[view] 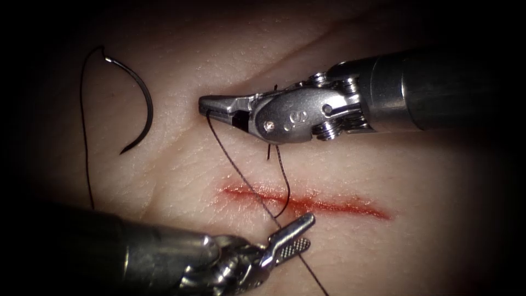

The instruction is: Wound Closure

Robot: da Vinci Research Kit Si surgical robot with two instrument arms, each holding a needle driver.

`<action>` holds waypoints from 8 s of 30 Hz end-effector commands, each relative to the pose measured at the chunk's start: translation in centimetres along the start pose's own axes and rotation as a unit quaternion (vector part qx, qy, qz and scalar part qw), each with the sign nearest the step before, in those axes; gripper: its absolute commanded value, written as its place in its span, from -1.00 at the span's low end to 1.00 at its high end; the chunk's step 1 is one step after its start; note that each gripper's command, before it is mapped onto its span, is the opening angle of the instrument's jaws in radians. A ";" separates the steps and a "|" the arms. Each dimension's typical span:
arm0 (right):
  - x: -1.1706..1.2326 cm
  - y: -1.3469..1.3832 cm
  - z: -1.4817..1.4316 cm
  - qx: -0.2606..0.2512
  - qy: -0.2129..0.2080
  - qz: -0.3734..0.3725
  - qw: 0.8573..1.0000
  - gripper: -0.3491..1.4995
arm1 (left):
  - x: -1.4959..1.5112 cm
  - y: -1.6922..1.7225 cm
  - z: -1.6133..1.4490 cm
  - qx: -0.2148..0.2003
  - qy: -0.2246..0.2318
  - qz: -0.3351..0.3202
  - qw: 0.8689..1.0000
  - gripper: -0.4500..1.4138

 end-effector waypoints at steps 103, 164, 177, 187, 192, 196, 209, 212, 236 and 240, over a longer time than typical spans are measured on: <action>-0.69 -0.55 -0.64 0.003 0.039 0.174 0.984 -1.00 | -0.81 0.00 -1.52 -0.068 -0.019 0.004 0.998 -1.00; -0.23 -0.36 0.14 -0.005 0.203 0.194 0.960 -1.00 | -0.41 0.22 -0.08 -0.145 0.125 -0.097 0.977 -1.00; -0.28 -0.24 0.27 0.029 0.271 0.263 0.926 -1.00 | -0.27 0.17 -0.09 -0.151 0.163 -0.114 0.968 -1.00; -0.22 -0.21 0.47 -0.008 0.256 0.306 0.917 0.62 | -0.09 0.12 -0.13 -0.160 0.164 -0.111 0.967 -1.00; -0.24 -0.22 0.42 -0.016 0.239 0.314 0.919 0.69 | 0.04 0.11 -0.23 -0.172 0.149 -0.098 0.969 -1.00; -0.23 -0.31 0.39 0.001 0.196 0.311 0.930 0.71 | 0.03 0.00 -0.44 -0.174 0.127 -0.072 0.974 -1.00; -0.28 -0.80 0.35 0.070 0.131 0.261 0.954 0.58 | -0.28 -0.68 -0.69 -0.169 0.137 0.012 0.976 -1.00; -0.30 -0.80 0.33 0.070 0.129 0.262 0.954 0.54 | -0.23 -0.70 -0.74 -0.185 0.139 0.020 0.973 -1.00; -0.31 -0.91 0.16 0.123 0.139 0.245 0.952 0.38 | -0.85 -1.24 -0.59 -0.201 0.231 0.069 0.949 -1.00; -0.30 -0.95 0.16 0.139 0.145 0.248 0.948 0.36 | -1.06 -1.33 -0.47 -0.191 0.244 0.072 0.948 -1.00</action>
